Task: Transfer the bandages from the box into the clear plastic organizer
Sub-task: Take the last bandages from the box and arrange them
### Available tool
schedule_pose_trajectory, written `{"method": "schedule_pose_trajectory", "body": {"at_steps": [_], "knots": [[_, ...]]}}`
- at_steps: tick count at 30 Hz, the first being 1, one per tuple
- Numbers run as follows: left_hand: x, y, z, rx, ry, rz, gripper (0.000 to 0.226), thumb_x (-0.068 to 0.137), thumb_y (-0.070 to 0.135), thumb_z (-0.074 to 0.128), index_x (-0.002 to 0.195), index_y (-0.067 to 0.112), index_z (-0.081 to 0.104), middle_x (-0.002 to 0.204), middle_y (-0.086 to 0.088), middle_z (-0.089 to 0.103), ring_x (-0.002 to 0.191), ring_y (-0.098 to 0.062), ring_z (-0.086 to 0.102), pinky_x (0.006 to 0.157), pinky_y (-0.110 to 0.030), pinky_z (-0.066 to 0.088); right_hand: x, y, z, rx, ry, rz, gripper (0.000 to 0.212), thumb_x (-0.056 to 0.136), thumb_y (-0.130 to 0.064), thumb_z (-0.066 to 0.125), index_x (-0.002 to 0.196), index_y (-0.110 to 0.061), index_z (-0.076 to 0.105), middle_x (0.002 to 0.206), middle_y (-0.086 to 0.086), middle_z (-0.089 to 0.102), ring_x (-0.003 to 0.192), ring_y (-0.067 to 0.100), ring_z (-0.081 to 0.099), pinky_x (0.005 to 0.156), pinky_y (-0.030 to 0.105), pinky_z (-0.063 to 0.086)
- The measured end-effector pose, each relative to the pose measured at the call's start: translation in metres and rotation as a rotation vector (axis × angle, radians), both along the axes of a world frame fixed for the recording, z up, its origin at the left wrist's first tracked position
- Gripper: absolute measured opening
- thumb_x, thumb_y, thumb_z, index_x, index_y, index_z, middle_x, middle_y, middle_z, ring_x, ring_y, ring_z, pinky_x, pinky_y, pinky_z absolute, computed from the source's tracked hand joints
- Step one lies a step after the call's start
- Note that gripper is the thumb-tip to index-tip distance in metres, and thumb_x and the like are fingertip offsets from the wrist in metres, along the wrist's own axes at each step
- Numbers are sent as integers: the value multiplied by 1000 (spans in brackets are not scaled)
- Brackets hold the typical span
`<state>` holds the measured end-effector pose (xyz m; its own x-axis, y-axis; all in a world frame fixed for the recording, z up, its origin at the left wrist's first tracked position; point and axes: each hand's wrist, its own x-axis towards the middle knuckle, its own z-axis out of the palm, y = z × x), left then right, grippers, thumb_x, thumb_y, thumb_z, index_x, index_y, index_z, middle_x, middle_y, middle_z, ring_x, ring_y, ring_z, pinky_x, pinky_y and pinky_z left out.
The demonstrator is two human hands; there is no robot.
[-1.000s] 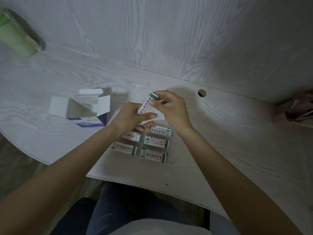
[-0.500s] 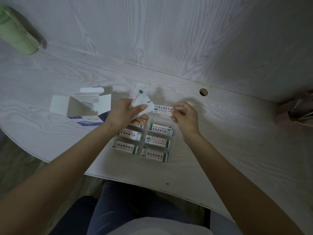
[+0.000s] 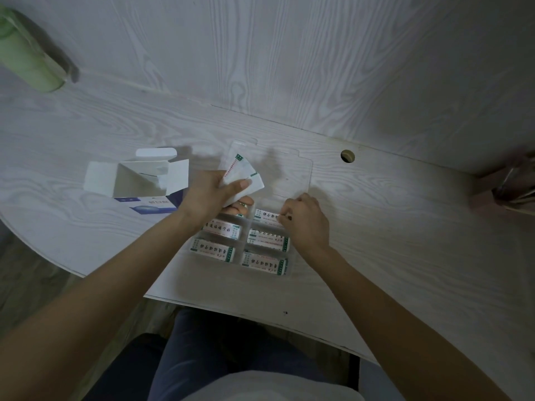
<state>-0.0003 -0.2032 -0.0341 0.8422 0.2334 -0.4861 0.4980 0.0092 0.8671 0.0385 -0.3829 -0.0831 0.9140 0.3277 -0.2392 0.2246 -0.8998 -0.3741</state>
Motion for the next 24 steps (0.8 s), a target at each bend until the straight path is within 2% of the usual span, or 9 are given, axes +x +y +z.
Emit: {"method": "schedule_pose_trajectory", "body": {"at_steps": [3, 5, 7, 8, 11, 14, 17, 21, 24], "knots": [[-1, 0, 1, 7, 10, -6, 28, 89, 24, 62, 110, 5, 59, 80, -9, 73, 59, -13, 66, 54, -18, 54, 1, 1, -1, 57, -24, 2, 10, 90, -23, 61, 92, -17, 69, 100, -1, 49, 99, 12, 44, 65, 24, 34], [-1, 1, 4, -19, 17, -2, 30, 89, 23, 62, 112, 4, 59, 82, -10, 73, 59, -12, 66, 53, -17, 53, 3, 8, 9, 366, 39, -101, 16, 93, -27, 59, 93, -15, 69, 92, -2, 54, 84, 5, 50, 65, 21, 35], [-1, -1, 7, -69, 16, -10, 29, 89, 20, 62, 111, 2, 60, 83, -13, 73, 58, -11, 66, 52, -16, 52, 7, 14, 30, 711, 249, -180, 14, 93, -27, 58, 91, -17, 67, 82, -8, 60, 66, -6, 52, 61, 14, 38], [-1, -2, 9, -91, 13, -26, 29, 89, 19, 62, 111, 2, 61, 84, -12, 73, 60, -11, 67, 52, -16, 52, 9, 16, 39, 806, 351, -195, 9, 92, -24, 60, 91, -17, 67, 78, -9, 62, 61, -7, 53, 57, 11, 40], [-2, -5, 12, -115, 9, -79, 29, 87, 22, 63, 111, 6, 64, 87, -10, 74, 75, -18, 71, 58, -18, 55, 13, 19, 50, 866, 433, -181, 4, 85, -10, 68, 88, -9, 69, 68, -4, 63, 53, -2, 54, 50, 10, 40], [-4, -5, 13, -179, 2, -72, 26, 90, 21, 59, 112, 7, 64, 94, -13, 73, 85, -22, 71, 69, -22, 58, 17, 20, 51, 905, 441, -233, 12, 81, -2, 70, 91, -8, 71, 68, 2, 66, 49, 2, 55, 47, 12, 38], [-5, -3, 13, -201, -2, -43, 20, 89, 14, 59, 108, 7, 64, 95, -9, 73, 81, -20, 72, 74, -24, 58, 19, 17, 51, 932, 463, -301, 20, 82, 2, 68, 100, -5, 70, 73, 2, 69, 46, 3, 59, 46, 10, 38], [-6, -3, 14, -178, -28, 19, 14, 89, 11, 60, 102, 9, 64, 89, -2, 73, 73, -16, 72, 66, -21, 58, 17, 14, 44, 892, 417, -310, 13, 83, -2, 68, 83, -14, 72, 69, -7, 71, 52, 7, 66, 44, 14, 38], [-5, -4, 14, -137, -40, 75, 9, 90, 10, 59, 98, 9, 63, 83, 0, 71, 64, -11, 71, 59, -17, 56, 18, 13, 39, 949, 418, -376, 14, 83, 2, 67, 79, -12, 70, 72, 1, 71, 60, 11, 69, 51, 16, 46]]}}
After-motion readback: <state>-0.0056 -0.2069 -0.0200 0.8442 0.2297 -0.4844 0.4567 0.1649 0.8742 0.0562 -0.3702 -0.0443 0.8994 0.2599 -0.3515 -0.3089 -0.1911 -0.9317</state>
